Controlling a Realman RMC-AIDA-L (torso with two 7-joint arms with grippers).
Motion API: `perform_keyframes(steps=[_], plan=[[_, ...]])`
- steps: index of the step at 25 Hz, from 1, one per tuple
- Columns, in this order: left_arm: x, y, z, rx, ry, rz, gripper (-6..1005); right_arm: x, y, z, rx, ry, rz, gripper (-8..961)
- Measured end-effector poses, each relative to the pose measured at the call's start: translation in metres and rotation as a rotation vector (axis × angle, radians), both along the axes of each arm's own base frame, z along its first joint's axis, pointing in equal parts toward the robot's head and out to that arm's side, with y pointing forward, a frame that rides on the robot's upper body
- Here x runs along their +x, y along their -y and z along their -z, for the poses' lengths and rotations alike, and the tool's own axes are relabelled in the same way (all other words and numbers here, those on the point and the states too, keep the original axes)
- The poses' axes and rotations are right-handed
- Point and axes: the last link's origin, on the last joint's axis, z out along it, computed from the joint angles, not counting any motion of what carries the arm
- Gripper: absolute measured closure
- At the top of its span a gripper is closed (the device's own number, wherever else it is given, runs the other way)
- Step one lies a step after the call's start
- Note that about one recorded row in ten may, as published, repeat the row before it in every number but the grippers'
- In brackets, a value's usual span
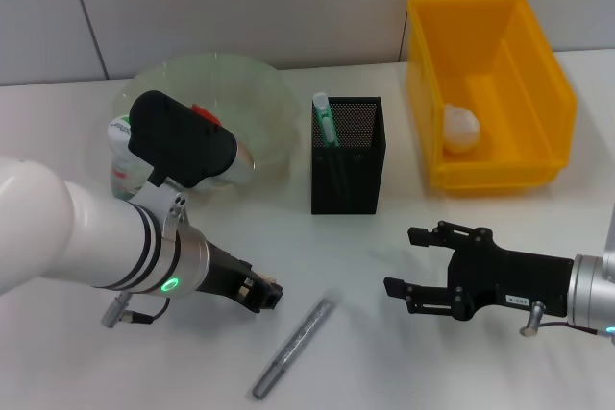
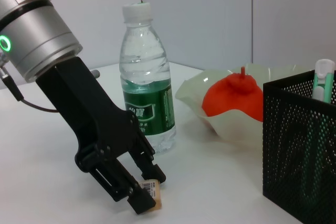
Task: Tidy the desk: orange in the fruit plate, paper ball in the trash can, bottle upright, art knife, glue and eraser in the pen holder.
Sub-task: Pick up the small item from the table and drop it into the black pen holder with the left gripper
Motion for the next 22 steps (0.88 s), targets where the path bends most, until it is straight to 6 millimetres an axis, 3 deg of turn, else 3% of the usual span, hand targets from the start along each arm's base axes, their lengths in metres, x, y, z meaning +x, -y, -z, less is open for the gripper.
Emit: perform_keyframes(steps=[3,22], plan=[[0.0001,-0.0001,0.0,0.0,0.0,0.0,526,0.0004,0.0004,0.0001,-0.001,0.001,0.001,138],[0.0025,-0.0001,0.0004,0.0,0.009,-0.004,557,0.0012,0.0013,0.0003,-0.003,0.003,0.002,139]])
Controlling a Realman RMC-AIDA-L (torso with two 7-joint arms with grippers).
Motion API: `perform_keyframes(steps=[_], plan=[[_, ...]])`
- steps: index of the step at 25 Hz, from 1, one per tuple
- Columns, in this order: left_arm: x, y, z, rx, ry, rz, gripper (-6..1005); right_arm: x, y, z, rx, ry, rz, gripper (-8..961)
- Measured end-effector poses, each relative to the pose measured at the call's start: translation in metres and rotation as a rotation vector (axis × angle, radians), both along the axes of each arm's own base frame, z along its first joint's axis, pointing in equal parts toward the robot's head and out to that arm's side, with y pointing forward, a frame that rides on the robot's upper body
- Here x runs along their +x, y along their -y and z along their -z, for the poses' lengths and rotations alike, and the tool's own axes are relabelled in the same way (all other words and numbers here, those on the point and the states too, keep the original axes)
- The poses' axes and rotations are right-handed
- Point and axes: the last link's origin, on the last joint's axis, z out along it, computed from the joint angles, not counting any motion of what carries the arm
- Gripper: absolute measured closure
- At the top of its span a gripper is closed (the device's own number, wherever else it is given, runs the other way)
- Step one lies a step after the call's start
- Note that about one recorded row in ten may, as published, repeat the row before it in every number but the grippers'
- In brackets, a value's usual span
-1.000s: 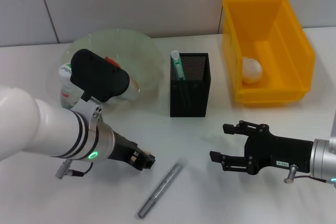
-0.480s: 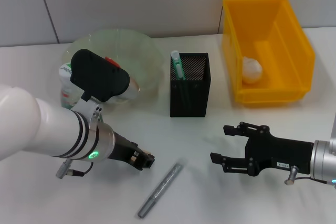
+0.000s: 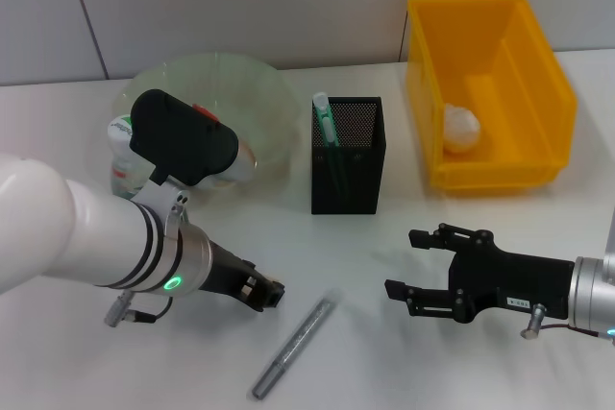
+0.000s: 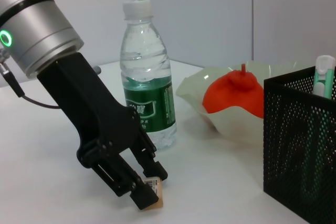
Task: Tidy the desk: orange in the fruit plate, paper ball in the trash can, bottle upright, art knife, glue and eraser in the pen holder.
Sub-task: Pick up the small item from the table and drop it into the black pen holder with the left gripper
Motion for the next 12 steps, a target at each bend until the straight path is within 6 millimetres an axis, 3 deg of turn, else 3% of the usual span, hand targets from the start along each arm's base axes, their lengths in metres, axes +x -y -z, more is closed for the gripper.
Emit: perform_keyframes(steps=[6,12], plan=[[0.003,0.0,0.0,-0.001,0.008,0.006,564,0.0,0.0,0.0,0.0,0.0,0.001,139],[0.021,0.002,-0.006,0.016,0.048,0.061,564,0.001,0.001,0.0,0.004,0.001,0.006,139]])
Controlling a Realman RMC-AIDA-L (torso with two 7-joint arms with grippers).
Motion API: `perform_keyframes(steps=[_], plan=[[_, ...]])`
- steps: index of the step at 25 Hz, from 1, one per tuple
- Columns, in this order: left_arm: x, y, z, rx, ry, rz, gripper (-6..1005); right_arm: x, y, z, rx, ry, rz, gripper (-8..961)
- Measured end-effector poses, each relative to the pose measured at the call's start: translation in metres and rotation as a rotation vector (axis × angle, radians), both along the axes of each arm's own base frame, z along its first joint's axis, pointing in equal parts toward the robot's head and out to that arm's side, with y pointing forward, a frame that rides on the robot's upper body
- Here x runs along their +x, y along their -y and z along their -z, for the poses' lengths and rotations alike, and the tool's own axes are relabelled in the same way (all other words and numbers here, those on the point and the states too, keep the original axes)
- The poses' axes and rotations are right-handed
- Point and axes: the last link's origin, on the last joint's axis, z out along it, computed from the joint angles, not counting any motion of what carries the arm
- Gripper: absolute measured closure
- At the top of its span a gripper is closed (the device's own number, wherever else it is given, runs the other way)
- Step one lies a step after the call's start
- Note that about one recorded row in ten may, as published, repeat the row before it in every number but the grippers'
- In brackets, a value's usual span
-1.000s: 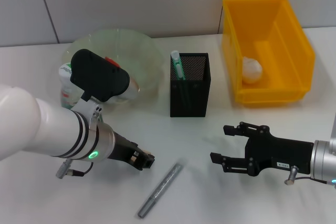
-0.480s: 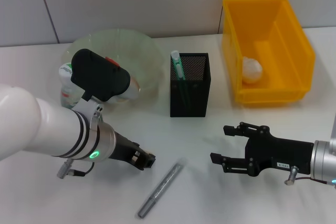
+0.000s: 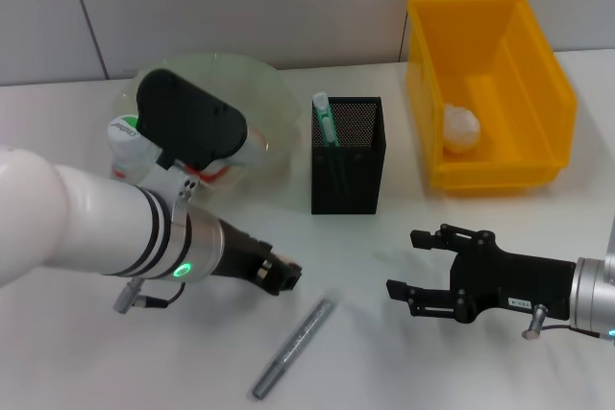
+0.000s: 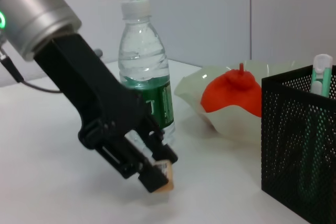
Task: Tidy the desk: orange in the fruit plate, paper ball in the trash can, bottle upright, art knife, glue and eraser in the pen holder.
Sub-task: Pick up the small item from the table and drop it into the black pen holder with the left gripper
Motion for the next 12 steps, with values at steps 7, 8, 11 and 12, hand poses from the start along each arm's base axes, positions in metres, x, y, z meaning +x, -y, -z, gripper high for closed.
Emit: perform_keyframes(steps=[7,8,11,12], plan=[[0.023,0.004,-0.015,0.039,0.064,0.064,568,0.002,0.0,0.0,0.004,0.007,0.007,138],[0.026,0.005,-0.018,0.044,0.073,0.073,568,0.002,0.0,0.0,0.004,0.007,0.007,138],[0.039,0.01,-0.03,0.075,0.112,0.11,568,0.002,-0.001,0.0,0.006,0.006,0.008,138],[0.045,0.012,-0.035,0.088,0.13,0.125,568,0.002,-0.001,0.0,0.006,0.006,0.009,138]])
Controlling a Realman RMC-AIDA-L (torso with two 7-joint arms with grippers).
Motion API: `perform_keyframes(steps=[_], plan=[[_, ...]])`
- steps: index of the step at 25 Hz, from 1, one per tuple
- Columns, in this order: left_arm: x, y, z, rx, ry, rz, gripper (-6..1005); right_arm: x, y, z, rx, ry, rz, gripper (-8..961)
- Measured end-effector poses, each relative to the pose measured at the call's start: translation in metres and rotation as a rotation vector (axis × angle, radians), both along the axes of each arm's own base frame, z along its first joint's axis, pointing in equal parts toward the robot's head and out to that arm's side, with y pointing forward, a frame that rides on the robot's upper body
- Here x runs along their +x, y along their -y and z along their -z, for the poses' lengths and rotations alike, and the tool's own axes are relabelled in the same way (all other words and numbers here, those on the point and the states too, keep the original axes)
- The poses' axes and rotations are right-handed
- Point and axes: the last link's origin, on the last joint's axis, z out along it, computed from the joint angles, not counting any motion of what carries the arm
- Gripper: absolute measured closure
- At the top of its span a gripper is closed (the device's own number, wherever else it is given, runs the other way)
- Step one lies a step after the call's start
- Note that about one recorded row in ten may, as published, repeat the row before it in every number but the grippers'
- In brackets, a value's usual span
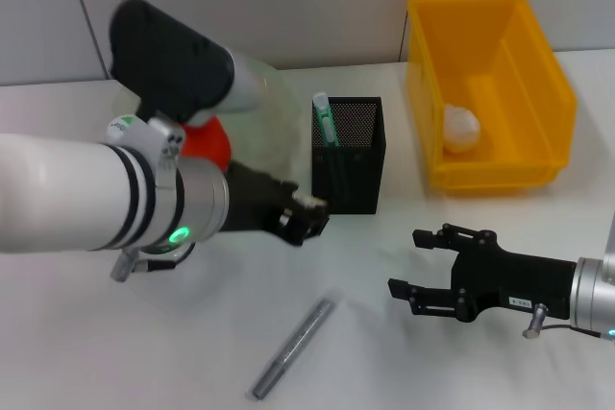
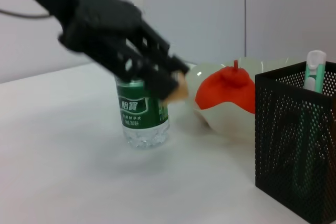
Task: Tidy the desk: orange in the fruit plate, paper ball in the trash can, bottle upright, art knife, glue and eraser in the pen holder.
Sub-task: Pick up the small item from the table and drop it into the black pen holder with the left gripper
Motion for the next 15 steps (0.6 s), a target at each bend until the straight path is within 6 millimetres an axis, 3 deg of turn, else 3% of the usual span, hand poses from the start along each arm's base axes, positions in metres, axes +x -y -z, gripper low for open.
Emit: perform_keyframes(steps=[7,15], plan=[[0.024,-0.004,-0.011,0.083,0.09,0.083,567,0.001,0.0,0.002,0.0,-0.003,0.011,139],[0.028,-0.029,0.006,0.123,0.156,0.084,568,0.001,0.0,0.003,-0.003,-0.007,0.019,139]])
